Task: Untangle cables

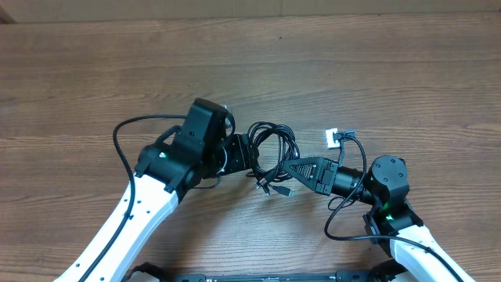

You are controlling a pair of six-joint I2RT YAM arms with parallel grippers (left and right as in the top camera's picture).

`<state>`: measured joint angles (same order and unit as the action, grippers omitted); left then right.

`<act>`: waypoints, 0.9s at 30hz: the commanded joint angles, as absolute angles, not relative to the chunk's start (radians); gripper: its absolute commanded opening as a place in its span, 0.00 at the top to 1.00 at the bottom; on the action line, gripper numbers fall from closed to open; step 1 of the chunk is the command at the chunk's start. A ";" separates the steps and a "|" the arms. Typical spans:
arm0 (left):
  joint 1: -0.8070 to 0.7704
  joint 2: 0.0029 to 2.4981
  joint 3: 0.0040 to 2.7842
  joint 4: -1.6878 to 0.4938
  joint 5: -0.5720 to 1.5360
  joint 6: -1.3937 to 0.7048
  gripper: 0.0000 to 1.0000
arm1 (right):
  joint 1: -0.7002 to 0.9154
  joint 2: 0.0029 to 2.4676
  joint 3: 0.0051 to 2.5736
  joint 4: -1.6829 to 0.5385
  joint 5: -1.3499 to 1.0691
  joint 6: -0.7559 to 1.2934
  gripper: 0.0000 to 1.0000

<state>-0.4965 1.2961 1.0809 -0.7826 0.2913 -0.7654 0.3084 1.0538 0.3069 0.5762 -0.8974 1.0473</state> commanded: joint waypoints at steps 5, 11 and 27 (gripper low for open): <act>-0.527 1.296 1.027 -0.740 0.303 -0.914 0.91 | 0.308 1.037 0.321 0.595 -0.891 1.076 0.96; -0.503 1.296 1.027 -0.648 0.251 -0.913 0.96 | 0.308 1.037 0.321 0.595 -0.950 1.079 0.96; -0.360 1.293 1.030 -0.624 0.564 -0.781 0.96 | 0.308 1.037 0.321 0.434 -0.700 0.896 0.96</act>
